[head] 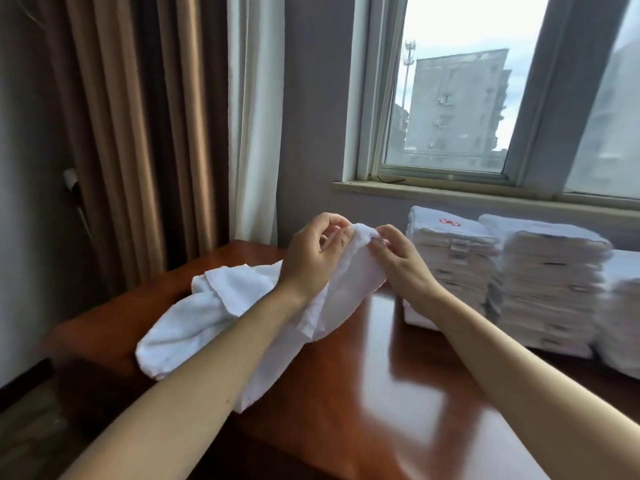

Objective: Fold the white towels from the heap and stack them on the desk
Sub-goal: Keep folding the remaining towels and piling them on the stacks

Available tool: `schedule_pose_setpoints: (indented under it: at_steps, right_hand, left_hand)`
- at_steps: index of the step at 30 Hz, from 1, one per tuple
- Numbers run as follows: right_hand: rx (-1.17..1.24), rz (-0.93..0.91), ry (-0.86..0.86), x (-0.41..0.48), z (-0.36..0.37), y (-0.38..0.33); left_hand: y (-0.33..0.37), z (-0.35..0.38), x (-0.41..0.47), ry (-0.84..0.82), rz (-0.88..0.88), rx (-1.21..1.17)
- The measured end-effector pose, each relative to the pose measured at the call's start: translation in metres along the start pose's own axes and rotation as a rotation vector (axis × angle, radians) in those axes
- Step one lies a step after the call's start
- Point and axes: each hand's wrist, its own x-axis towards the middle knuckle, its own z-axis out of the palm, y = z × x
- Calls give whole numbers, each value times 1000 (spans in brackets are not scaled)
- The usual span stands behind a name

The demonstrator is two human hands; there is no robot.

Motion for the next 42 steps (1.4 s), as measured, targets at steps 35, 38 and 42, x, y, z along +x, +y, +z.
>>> schedule_pose_setpoints:
  at_steps: [35, 38, 42]
  right_hand:
    - [-351, 641, 23, -196, -257, 90]
    - [-1093, 731, -13, -185, -269, 87]
    - [-1331, 475, 69, -177, -245, 91]
  left_hand:
    - [89, 280, -123, -684, -412, -288]
    - [77, 275, -123, -706, -301, -169]
    - [65, 267, -126, -726, -236, -40]
